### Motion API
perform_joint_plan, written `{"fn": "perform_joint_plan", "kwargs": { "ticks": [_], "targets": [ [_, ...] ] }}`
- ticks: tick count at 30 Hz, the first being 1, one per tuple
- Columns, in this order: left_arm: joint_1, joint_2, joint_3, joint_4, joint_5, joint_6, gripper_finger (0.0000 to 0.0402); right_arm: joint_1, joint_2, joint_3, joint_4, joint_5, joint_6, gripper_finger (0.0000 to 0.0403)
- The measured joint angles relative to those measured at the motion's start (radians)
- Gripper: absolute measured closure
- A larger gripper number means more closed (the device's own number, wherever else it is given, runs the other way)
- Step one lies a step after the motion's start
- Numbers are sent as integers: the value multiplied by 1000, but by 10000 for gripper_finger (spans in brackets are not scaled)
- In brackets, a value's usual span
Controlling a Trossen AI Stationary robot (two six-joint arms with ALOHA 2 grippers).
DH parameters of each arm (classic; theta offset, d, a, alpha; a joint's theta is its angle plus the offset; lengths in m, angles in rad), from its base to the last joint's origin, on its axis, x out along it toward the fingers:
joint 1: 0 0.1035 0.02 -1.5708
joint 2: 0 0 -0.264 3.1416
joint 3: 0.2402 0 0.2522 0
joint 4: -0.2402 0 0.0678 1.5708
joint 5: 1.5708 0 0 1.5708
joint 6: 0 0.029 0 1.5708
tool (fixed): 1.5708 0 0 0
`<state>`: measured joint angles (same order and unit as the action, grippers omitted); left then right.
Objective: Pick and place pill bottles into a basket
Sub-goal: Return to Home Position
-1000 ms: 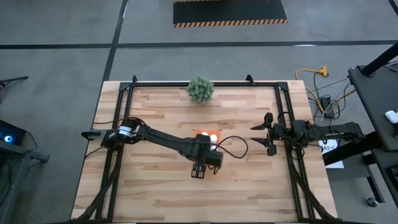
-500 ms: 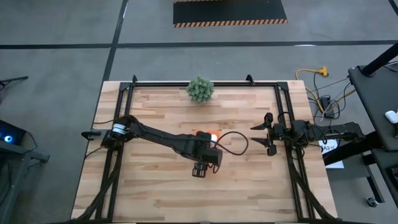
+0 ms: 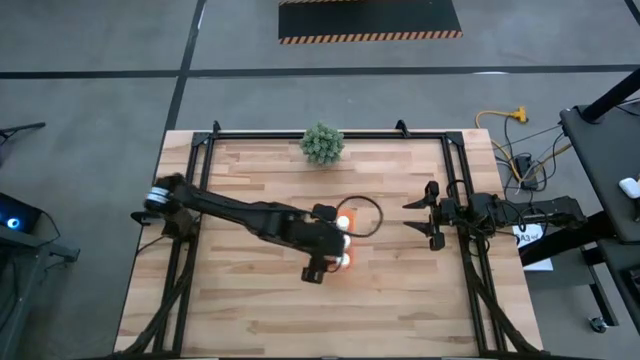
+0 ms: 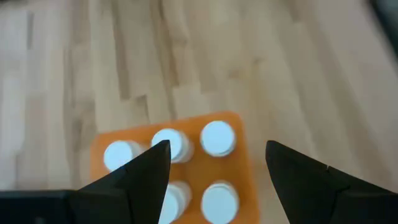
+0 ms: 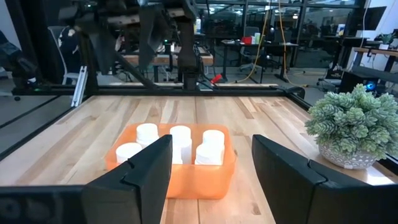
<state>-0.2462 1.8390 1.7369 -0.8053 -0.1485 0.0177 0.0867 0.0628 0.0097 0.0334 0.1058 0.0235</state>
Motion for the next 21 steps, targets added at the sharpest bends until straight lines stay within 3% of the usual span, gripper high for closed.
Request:
{"fn": "perform_joint_plan", "kwargs": {
  "ticks": [4,14,17,21],
  "targets": [
    [1,-137,-186,135,60,32,157,0,0,0,0,0,-1,193],
    [49,-492,-717,552,65,76,157,0,11,0,-7,-1,-31,193],
    [69,-588,-836,630,70,68,157,0,11,0,-7,-1,-25,193],
    [88,-703,-956,711,153,68,157,0,11,0,-6,-1,-24,193]
  ]
}}
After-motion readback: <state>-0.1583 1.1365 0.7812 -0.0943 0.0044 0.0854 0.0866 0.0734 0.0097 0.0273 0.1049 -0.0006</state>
